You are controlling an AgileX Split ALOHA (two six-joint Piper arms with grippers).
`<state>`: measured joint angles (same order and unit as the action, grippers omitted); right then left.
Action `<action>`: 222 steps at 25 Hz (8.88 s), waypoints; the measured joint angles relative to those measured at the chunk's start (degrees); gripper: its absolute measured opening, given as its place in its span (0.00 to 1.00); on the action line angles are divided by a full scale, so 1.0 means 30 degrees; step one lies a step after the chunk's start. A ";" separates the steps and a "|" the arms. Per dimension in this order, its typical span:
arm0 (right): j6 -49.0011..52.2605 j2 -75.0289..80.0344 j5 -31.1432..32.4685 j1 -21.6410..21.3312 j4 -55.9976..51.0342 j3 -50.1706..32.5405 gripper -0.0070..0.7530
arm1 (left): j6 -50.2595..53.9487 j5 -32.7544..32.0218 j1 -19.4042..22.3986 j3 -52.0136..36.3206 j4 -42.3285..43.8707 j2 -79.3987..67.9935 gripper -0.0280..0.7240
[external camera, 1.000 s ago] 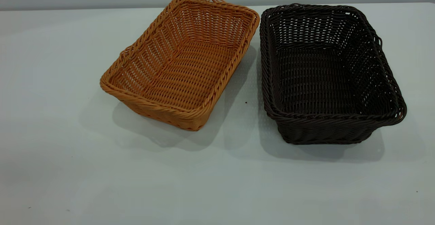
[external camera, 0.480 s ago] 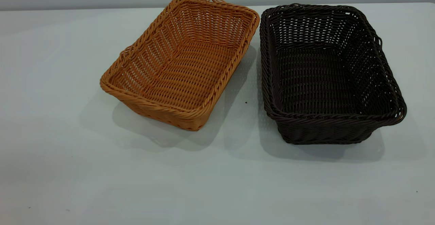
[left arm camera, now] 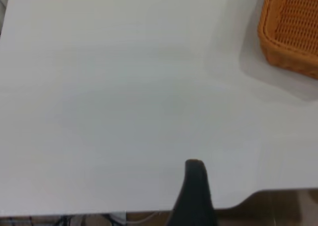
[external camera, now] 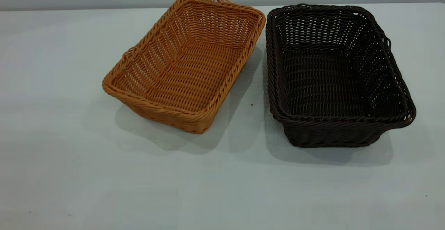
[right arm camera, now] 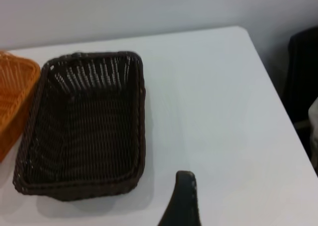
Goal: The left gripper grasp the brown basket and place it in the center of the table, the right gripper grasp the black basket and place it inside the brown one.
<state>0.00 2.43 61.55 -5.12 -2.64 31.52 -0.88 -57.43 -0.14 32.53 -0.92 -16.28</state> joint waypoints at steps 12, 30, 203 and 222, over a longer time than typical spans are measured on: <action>0.0000 0.2683 0.0021 0.0000 -0.0065 0.0340 0.79 | -0.4617 0.6975 0.0000 0.3639 -0.4776 -1.2853 0.78; 0.0000 0.7494 -0.2269 0.0000 -0.0553 0.0340 0.79 | -1.1870 1.0516 -0.2999 1.4071 -0.8942 -3.0081 0.78; -0.5633 3.5539 -0.7303 0.6253 -1.4456 0.9734 0.11 | -1.2426 0.8400 -0.2946 2.1156 -0.3201 -3.5749 0.77; -0.4811 3.8385 -0.9669 0.7216 -1.4405 0.9731 0.11 | -1.2443 0.8444 -0.2946 2.1156 -0.3231 -3.5749 0.77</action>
<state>-14.43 117.58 32.54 16.53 -45.85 60.71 -38.21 -32.10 -8.98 96.00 -10.61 -123.53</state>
